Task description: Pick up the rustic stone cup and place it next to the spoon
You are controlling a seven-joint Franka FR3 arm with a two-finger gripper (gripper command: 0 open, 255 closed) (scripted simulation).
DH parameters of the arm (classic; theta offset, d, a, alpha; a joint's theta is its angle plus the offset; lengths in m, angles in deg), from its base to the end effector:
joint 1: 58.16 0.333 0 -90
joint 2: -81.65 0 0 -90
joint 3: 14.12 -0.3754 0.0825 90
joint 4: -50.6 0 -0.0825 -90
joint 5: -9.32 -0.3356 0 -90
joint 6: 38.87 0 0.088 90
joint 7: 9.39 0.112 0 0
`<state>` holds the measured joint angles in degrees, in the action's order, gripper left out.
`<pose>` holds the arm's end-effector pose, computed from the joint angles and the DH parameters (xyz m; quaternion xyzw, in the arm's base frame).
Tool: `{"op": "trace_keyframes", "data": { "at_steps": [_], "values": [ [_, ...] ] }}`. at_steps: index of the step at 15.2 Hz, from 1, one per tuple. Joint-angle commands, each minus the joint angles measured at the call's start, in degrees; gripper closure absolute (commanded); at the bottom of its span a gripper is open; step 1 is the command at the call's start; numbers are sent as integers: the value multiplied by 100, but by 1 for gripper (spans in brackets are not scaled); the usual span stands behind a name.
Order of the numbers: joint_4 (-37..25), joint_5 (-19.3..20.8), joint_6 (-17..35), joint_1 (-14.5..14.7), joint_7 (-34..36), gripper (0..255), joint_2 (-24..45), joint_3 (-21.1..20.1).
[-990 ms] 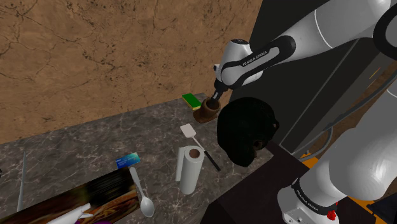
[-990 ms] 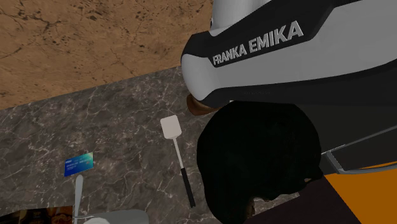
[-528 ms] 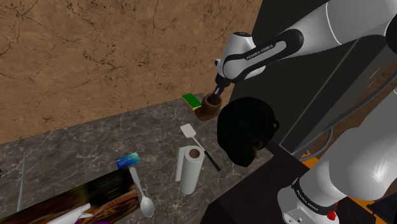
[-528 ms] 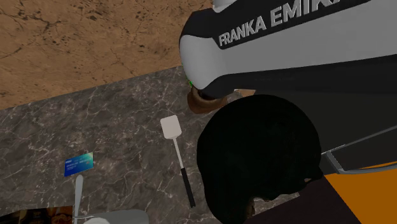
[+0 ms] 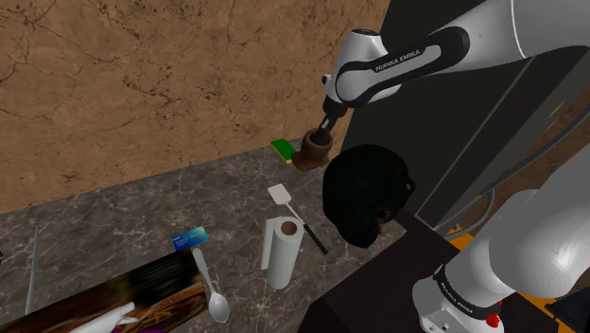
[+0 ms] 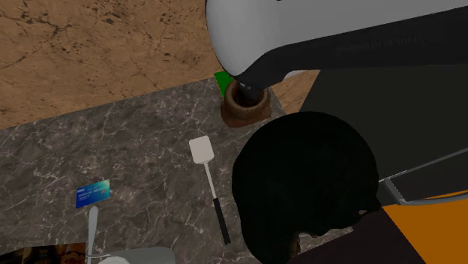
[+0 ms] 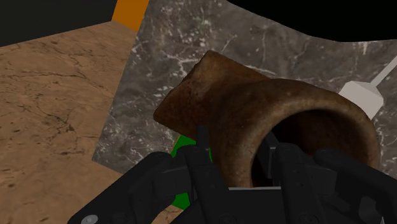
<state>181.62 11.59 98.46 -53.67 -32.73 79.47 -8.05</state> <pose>0.4847 -0.0143 0.4672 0.9766 0.2014 0.0695 0.0281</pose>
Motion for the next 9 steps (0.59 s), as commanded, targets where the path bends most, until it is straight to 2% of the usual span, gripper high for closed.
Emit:
{"op": "trace_keyframes", "data": {
  "at_steps": [1, 9],
  "values": [
    [-90, 3, -152, -2, -7, 255, -67, 2],
    [-425, 21, -772, 1, -2, 255, -353, -8]
  ]
}}
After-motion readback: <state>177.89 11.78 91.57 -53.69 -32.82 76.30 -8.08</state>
